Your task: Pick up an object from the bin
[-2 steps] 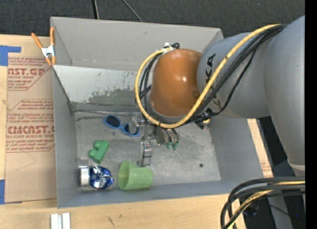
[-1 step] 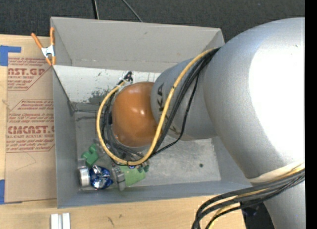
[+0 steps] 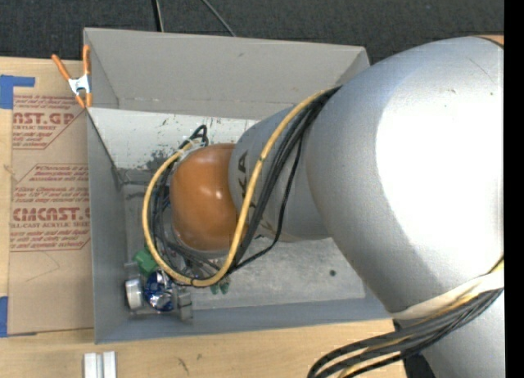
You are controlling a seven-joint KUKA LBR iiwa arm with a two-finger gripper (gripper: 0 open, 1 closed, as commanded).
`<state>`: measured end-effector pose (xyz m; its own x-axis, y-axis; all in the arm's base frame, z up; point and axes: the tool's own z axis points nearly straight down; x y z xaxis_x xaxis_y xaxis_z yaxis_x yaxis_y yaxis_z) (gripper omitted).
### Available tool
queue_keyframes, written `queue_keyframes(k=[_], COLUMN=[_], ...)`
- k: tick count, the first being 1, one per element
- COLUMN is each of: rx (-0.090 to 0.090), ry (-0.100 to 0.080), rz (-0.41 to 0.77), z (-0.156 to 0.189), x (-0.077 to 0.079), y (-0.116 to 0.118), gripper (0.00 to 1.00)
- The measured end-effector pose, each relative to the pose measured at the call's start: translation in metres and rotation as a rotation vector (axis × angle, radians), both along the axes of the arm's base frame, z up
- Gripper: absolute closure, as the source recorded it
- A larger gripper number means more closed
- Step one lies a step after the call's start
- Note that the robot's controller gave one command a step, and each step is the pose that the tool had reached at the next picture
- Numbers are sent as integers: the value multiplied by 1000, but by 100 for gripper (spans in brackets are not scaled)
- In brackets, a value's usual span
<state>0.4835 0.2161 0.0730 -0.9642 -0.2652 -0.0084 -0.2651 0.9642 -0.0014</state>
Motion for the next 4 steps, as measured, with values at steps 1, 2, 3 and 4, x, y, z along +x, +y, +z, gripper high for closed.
queue_keyframes(k=[1, 2, 3, 4], rx=[-2, 3, 0, 5], ry=[3, -1, 6, -1], rz=[-1, 12, 12, 12], z=[2, 130, 125, -2], x=[0, 7, 5, 0], y=[-1, 9, 8, 15], gripper=[100, 100, 0, 0])
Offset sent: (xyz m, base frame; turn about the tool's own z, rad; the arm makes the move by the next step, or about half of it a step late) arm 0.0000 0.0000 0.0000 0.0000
